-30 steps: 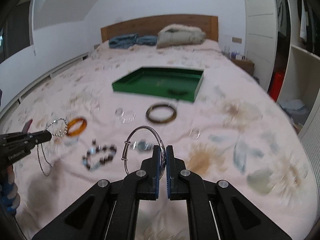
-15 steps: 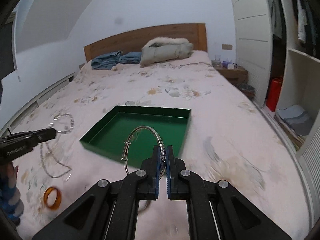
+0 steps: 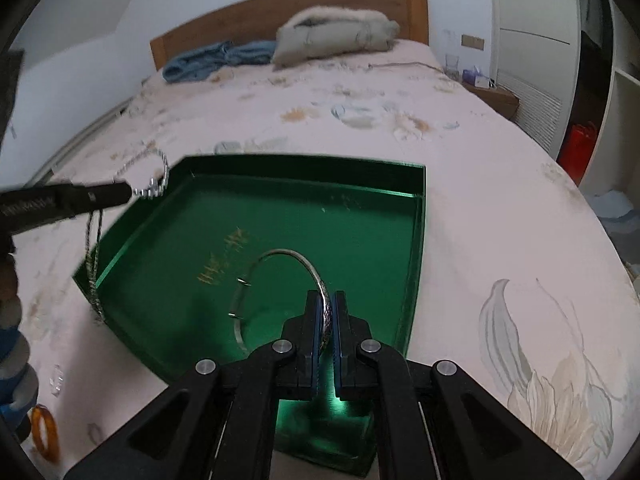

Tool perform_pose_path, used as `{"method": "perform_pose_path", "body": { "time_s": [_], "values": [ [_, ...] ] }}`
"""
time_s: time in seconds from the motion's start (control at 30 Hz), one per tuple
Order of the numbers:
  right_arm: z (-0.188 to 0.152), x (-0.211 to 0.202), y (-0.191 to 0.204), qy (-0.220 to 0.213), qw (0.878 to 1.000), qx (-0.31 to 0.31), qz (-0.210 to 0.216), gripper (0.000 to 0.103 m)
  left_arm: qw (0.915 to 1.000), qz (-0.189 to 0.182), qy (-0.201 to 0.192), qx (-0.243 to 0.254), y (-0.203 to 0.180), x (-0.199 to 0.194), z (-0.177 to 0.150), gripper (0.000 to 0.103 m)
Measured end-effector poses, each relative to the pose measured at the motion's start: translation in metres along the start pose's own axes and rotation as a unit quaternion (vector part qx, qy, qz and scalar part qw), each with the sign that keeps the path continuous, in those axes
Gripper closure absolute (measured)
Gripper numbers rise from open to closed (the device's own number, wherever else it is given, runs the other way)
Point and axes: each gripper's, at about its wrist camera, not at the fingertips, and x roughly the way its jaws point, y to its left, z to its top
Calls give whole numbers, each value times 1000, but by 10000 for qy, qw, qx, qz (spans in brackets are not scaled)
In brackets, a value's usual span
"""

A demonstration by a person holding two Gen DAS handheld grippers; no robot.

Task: Organize jewelry
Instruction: 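Carry necklace and bangle into the green tray and open both tools, then move both tools back toward the beaded bracelet and silver watch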

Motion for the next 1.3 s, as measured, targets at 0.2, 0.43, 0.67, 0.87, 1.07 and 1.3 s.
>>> {"method": "perform_pose_path", "body": {
  "time_s": [0.2,0.43,0.67,0.87,1.07,1.3],
  "values": [
    [-5,3,-3,228,9997,-112,-60,89,9965,286,781,21,15,47,-21,98],
    [-4,-39,-6,-71,10000,-17,36,65,9968,51,791,-32,25,23,-9,96],
    [-22,-106,-8,-393,9990,74,210,60,9990,-83,431,111,34,-45,-12,93],
    [-54,-153,-9,-564,9976,165,356,51,9974,-317,625,-156,52,-65,-53,57],
    [-89,-168,-20,-383,9979,295,433,51,9959,-155,863,-237,55,-36,-79,57],
    [-104,-171,-39,-273,9983,386,326,51,9946,-182,1016,-74,42,-2,-92,98]
  ]
}}
